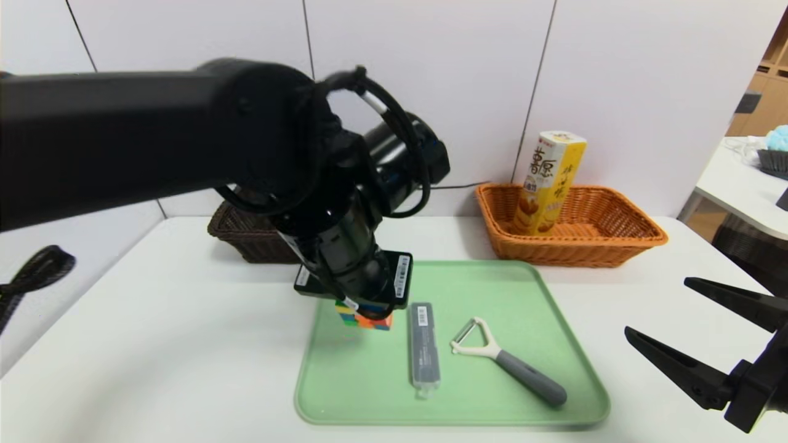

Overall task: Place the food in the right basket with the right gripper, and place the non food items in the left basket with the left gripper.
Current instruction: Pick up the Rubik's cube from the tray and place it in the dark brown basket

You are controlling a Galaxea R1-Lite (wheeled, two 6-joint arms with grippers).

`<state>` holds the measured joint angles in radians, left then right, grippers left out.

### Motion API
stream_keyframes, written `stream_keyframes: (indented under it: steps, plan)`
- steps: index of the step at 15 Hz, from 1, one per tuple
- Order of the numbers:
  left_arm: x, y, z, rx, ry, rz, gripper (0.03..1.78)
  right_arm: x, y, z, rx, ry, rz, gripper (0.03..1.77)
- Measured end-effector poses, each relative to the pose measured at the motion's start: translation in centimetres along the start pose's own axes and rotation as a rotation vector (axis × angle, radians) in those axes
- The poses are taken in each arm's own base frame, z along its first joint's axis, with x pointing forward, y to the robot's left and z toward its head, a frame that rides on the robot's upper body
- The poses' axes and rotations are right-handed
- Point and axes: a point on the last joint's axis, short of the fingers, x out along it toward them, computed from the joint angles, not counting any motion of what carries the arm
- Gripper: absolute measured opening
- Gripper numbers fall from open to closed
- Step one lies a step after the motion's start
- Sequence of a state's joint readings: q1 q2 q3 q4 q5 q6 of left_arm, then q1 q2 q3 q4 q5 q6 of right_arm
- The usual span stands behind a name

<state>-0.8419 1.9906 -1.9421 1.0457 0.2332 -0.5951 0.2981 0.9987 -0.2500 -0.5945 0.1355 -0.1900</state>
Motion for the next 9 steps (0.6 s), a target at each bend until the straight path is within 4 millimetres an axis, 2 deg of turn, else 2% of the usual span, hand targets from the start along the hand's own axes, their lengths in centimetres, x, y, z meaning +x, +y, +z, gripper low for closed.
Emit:
stream_keyframes:
  steps: [2,4,6,9]
  plan:
    - [-2.8,0.5,0.4,0.078,-0.1,-0.012,0.96,0.0,0.0,0.0,0.0,0.0,-0.001,1.69]
    - [-4.6,1.5,1.2,0.145,-0.209,0.017,0.96,0.0,0.0,0.0,0.0,0.0,0.0,1.69]
    - [-5.4,3.5,2.7,0.161,-0.289,0.048,0.96,0.0,0.0,0.0,-0.001,-0.001,0.0,1.69]
    - [-5.2,7.5,5.7,0.133,-0.388,0.107,0.96,0.0,0.0,0.0,-0.002,0.001,0.0,1.69]
